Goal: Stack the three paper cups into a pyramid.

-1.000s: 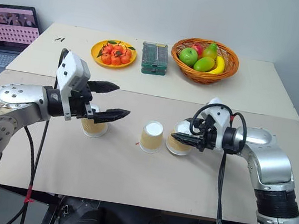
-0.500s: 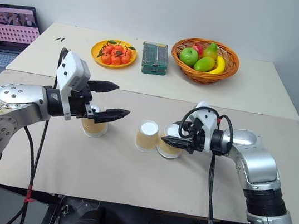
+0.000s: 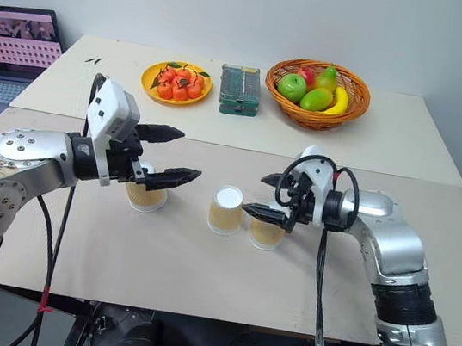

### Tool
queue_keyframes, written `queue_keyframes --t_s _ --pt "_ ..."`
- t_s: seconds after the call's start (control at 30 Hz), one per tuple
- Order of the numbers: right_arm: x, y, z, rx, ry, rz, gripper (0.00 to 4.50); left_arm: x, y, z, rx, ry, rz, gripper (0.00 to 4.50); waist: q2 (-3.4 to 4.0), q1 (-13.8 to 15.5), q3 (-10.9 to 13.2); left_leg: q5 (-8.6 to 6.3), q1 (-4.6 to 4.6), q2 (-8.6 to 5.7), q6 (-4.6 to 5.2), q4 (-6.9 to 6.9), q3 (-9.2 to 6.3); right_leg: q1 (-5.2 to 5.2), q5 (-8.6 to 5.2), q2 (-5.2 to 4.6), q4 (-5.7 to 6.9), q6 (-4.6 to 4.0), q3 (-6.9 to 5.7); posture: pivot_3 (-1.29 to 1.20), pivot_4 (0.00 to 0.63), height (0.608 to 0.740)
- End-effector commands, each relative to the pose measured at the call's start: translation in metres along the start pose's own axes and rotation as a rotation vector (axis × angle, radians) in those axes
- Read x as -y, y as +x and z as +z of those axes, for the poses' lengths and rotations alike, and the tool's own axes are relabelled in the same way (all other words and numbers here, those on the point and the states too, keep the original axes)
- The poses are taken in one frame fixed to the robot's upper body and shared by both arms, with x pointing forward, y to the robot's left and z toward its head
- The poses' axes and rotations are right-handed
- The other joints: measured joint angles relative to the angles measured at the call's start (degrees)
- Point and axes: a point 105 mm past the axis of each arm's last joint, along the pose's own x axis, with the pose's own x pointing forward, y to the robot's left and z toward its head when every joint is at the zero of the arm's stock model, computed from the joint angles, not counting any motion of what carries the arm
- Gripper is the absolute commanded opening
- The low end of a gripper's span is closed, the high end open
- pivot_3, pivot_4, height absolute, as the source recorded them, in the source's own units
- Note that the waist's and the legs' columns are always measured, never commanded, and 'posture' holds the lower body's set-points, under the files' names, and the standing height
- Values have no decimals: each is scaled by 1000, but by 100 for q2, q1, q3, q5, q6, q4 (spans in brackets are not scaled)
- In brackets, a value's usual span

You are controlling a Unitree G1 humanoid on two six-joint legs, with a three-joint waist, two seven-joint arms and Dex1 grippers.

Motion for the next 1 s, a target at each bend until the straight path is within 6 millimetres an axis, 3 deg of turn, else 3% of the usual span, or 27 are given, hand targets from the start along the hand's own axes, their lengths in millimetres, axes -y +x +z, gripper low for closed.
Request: queue_keyframes --t_s 0.03,0.2,0.4,0.5,0.63,1.0 --pt "-1 -23 51 123 -53 -3 4447 1 -4 9 37 38 13 4500 0 2 0 0 0 0 0 0 0 0 0 0 0 -1 0 0 150 738" --pt "1 -42 68 128 -57 -34 4447 1 -2 9 41 35 9 4500 0 5 0 -1 0 0 1 0 -1 1 -1 0 -2 -1 -1 0 150 738" --pt "15 -94 9 -189 -62 -181 4447 2 0 8 44 32 -6 4500 -2 119 1 -6 -11 0 5 5 0 -3 -23 -3 -10 -35 -2 0 150 738" --pt "21 -105 -7 -233 -49 -230 4447 2 2 8 47 33 -13 4500 -1 94 1 -7 -9 0 5 9 1 -7 -24 -2 -5 -37 -1 0 150 738" --pt "20 -105 -23 -250 -20 -234 4447 2 3 9 48 41 -20 4500 -2 31 1 -7 3 0 5 11 1 1 -23 -2 0 -36 -1 0 150 738" --pt "13 -73 -62 -267 33 -175 4447 0 -1 12 40 57 -9 4500 -2 2 1 -7 0 0 5 10 0 3 -3 -2 -1 0 -1 0 150 738"
